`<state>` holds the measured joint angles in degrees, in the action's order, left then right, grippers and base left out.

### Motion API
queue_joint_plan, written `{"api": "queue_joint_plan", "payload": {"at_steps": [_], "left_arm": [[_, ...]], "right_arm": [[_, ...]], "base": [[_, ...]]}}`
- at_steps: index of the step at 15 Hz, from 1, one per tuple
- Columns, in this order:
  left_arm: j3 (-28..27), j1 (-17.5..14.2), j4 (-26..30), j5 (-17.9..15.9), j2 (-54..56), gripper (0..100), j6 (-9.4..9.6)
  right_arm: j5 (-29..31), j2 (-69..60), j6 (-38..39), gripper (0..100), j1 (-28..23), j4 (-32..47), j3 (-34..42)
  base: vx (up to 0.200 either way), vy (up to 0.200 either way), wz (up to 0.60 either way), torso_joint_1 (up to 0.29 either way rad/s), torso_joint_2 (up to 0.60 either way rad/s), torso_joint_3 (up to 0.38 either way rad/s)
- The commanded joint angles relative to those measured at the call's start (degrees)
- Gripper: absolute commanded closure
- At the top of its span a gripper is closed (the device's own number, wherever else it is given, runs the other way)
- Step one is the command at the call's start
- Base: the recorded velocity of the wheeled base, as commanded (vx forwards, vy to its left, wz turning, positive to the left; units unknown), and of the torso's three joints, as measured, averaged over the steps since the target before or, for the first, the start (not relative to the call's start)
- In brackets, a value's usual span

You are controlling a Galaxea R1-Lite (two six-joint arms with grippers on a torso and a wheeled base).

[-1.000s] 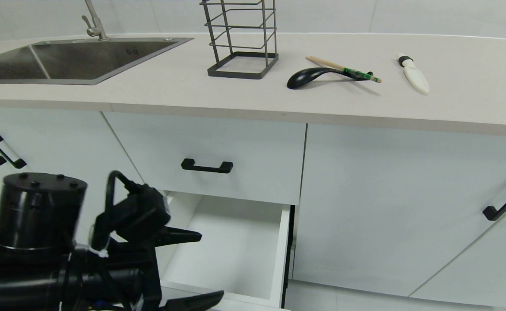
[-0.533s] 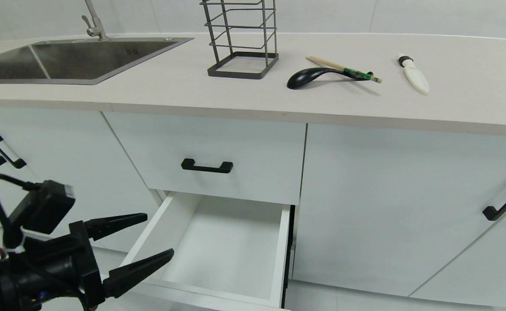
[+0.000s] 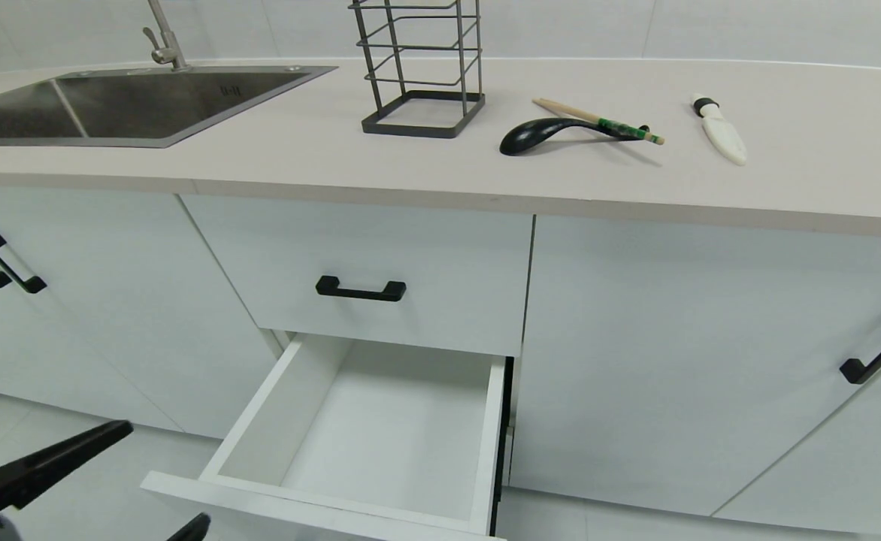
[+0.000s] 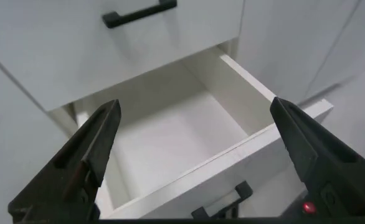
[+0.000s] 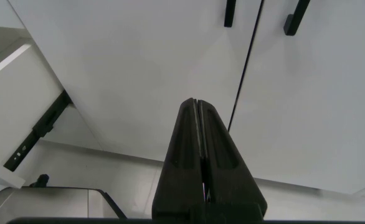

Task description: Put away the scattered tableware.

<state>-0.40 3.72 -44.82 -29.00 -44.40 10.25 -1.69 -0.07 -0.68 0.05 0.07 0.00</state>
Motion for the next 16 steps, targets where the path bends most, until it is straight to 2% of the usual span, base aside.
{"api": "queue_joint_plan", "payload": {"at_steps": [1, 2, 3, 4, 6, 7, 10, 12, 13, 14, 16], "left_arm": [[0.2, -1.5, 14.9, 4.5, 24.2, 0, 0.12], [-1.0, -1.7, 28.1, 6.3, 35.3, 0, 0.03], [-2.1, -2.0, 38.6, 7.1, 41.8, 0, 0.03], [-1.5, -4.1, 44.1, 7.2, 44.4, 0, 0.29], [-0.2, -3.8, 43.9, 7.9, 44.4, 0, -0.23], [-0.1, -3.8, 43.7, 13.3, 44.4, 0, -1.29], [0.4, -3.8, 42.3, 26.5, 44.4, 0, -1.46], [0.4, -3.8, 41.7, 26.5, 44.4, 0, -1.64], [0.4, -3.8, 41.7, 26.5, 44.4, 0, -2.34], [0.4, -3.8, 42.1, 26.3, 44.4, 0, -4.28], [0.4, -3.8, 42.2, 26.0, 44.4, 0, -5.15]], "right_arm": [[-0.1, 0.1, -0.1, 100, 0.0, 0.0, 0.0], [-0.2, 0.1, -0.5, 100, 0.0, 0.0, 0.0], [-0.2, 0.1, -0.5, 100, 0.0, -0.1, 0.0], [-0.2, 0.1, -0.6, 100, 0.0, -0.1, 0.0], [-0.2, 0.1, -0.5, 100, 0.0, -0.1, 0.0], [-0.2, 0.1, -0.5, 100, 0.0, -0.1, 0.0], [-0.2, 0.1, -0.5, 100, 0.0, -0.1, 0.0], [-0.2, 0.1, -0.5, 100, 0.0, -0.1, 0.0], [-0.2, 0.1, -0.5, 100, 0.0, -0.1, 0.0], [-0.2, 0.1, -0.5, 100, 0.0, -0.1, 0.0], [-0.2, 0.1, -0.4, 100, 0.0, 0.0, 0.0]], "base": [[0.000, 0.000, 0.00, 0.000, 0.00, 0.000], [0.000, 0.000, 0.00, 0.000, 0.00, 0.000], [0.000, 0.000, 0.00, 0.000, 0.00, 0.000], [0.000, 0.000, 0.00, 0.000, 0.00, 0.000], [0.000, 0.000, 0.00, 0.000, 0.00, 0.000], [0.000, 0.000, 0.00, 0.000, 0.00, 0.000], [0.000, 0.000, 0.00, 0.000, 0.00, 0.000], [0.000, 0.000, 0.00, 0.137, -0.15, -0.019], [0.000, 0.000, 0.00, 0.207, -0.05, -0.095], [0.000, 0.000, 0.00, 0.246, -0.02, -0.105], [0.000, 0.000, 0.00, 0.259, -0.23, -0.205]]}}
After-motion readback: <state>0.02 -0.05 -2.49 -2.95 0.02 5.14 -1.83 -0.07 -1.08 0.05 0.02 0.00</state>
